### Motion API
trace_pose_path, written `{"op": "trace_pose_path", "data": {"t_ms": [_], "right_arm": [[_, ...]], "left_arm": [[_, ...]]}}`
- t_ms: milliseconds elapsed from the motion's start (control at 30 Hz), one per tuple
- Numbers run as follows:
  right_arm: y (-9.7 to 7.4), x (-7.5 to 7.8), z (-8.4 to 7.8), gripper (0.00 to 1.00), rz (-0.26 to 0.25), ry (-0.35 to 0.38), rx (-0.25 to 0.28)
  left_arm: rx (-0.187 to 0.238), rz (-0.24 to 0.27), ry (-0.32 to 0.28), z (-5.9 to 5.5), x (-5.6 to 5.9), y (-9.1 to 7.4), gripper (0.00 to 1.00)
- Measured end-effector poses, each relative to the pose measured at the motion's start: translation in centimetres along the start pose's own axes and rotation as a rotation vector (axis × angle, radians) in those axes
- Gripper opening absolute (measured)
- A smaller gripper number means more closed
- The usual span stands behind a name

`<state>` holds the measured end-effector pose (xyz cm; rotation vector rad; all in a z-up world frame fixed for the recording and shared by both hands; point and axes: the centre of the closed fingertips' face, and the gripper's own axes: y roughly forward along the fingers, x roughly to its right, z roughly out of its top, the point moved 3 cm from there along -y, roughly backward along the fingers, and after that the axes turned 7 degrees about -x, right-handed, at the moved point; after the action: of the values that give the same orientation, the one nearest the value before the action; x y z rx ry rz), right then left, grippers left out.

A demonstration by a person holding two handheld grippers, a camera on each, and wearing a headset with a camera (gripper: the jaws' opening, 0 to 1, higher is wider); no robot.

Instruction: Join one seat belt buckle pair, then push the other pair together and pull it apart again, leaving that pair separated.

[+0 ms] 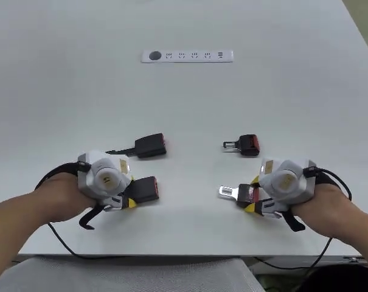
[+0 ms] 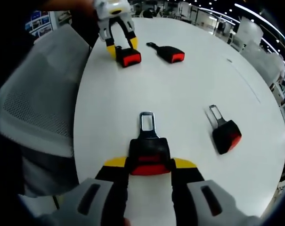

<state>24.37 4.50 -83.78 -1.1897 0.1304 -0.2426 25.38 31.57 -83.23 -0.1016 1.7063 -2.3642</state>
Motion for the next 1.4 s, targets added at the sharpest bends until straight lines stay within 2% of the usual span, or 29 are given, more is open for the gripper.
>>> {"op": "trace_pose_path", "data": {"t_ms": [100, 133, 300, 533, 833, 933, 1400], "right_arm": [[0.0, 0.3, -0.3, 0.36, 0.021, -0.004, 0.019], [0.0, 0.3, -0.2, 0.36, 0.036, -0.039, 0.031], [-0.1, 0.5, -0.3, 0.35, 0.058, -0.058, 0.052], [0.0, 0.6, 0.1, 0.35, 0.057, -0.079, 0.006], [0.0, 0.6, 0.4, 0.35, 0.043, -0.058, 0.006], [0.4, 0.3, 1.3, 0.35, 0.042, -0.062, 0.012], [2.7, -1.1, 7.3, 0.35, 0.073, -0.113, 0.062]], "left_arm": [[0.004, -0.005, 0.04, 0.1, 0.1, 0.0, 0.32], [0.004, -0.006, 0.055, 0.1, 0.1, 0.0, 0.32], [-0.023, -0.027, 0.142, 0.4, 0.5, 0.1, 0.32], [-0.04, -0.057, 0.133, 0.5, 0.3, 0.2, 0.32], [-0.058, -0.071, 0.152, 0.7, 0.3, 0.3, 0.32], [-0.059, -0.072, 0.148, 0.7, 0.3, 0.3, 0.32], [-0.074, -0.097, 0.158, 0.8, 0.3, 0.4, 0.32]]}}
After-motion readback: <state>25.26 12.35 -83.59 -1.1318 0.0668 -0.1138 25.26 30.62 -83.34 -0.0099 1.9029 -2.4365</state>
